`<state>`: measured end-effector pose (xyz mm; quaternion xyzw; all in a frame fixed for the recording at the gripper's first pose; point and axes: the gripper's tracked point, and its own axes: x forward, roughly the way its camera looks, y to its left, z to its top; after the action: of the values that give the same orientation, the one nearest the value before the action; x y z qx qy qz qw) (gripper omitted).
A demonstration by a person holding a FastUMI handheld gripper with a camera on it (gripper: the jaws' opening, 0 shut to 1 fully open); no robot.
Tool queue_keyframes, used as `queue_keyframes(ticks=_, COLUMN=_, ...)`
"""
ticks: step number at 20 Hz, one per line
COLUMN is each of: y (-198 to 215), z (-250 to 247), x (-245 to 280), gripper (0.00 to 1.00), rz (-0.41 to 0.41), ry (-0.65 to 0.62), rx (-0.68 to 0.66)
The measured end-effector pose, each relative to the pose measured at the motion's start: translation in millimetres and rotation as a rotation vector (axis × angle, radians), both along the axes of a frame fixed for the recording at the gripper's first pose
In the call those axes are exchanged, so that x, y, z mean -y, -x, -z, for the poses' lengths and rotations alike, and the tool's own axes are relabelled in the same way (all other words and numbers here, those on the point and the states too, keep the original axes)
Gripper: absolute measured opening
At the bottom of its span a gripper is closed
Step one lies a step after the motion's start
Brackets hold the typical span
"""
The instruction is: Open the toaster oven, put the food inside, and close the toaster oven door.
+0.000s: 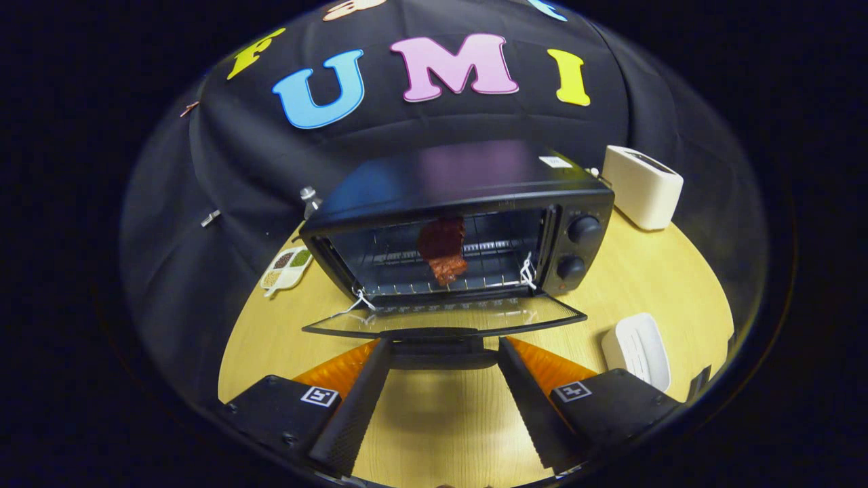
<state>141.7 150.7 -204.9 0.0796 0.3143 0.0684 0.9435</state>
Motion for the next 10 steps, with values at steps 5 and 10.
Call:
queue_keyframes(ticks=5, y=-50, z=-32, x=1, gripper=0.99, rz=-0.044, ry=0.006, rx=0.094)
queue_keyframes(ticks=10, y=-62, z=-51, x=13, gripper=0.99, rz=-0.037, ry=-0.017, rx=0.111)
